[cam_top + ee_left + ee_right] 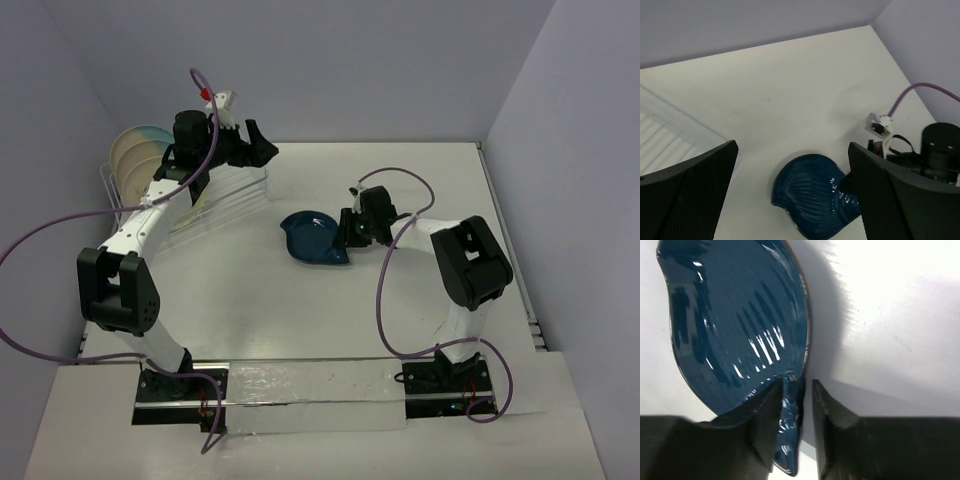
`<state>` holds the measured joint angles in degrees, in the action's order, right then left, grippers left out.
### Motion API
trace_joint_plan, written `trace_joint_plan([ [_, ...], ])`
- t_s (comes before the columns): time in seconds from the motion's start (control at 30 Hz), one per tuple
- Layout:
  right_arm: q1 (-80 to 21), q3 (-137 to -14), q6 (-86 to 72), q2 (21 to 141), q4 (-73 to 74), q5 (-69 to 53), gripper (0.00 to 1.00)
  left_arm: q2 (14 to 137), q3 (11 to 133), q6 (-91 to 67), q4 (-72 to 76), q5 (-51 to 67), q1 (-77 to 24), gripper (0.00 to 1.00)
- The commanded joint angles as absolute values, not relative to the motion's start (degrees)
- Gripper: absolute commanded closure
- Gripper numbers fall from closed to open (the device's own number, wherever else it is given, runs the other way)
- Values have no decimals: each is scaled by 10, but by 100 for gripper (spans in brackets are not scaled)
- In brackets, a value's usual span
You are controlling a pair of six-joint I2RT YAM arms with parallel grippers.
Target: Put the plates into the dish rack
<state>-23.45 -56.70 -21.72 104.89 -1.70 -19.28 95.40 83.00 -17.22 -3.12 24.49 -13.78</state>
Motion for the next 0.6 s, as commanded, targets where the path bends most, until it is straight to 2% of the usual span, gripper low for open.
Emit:
trace_joint_plan([
  [0.0,-233,-561,-216,1053,-49,-204,68,951,871,-175,15,339,-142,1],
  [0.17,-234,-559,-214,1056,-52,-202,79,967,893,-168,6,348,-144,1],
  [0.3,-235,-557,-205,1050,-56,-195,100,962,902,-150,2,337,-147,1],
  [0.47,-250,-544,-146,985,-64,-194,100,973,928,-84,3,424,-148,1],
  [0.57,-266,-527,-109,925,-65,-197,100,994,971,-9,-69,477,-158,1],
])
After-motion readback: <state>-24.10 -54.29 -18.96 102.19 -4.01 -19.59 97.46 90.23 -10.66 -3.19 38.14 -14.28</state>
